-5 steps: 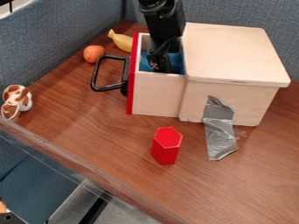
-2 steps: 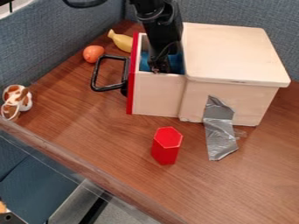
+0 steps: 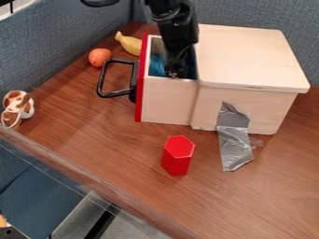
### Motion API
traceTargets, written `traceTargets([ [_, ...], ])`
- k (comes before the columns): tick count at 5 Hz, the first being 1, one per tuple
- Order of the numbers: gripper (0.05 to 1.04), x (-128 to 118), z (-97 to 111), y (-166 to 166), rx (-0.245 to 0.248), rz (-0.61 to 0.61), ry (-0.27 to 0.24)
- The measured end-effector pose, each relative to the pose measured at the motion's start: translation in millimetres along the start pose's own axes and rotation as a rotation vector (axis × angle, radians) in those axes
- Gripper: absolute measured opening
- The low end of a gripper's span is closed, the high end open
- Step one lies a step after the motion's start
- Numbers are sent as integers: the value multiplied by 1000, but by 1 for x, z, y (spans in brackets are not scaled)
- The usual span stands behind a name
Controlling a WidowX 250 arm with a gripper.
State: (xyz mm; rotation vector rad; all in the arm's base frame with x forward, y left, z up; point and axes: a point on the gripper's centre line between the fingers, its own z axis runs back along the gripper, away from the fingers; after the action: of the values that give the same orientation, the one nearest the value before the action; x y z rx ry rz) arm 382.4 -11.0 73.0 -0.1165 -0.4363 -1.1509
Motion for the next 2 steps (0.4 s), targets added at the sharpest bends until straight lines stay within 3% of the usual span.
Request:
traceTargets([
  [1, 975, 6, -9, 4, -73, 65, -29],
  [2, 703, 10, -10, 9, -54, 88, -61],
])
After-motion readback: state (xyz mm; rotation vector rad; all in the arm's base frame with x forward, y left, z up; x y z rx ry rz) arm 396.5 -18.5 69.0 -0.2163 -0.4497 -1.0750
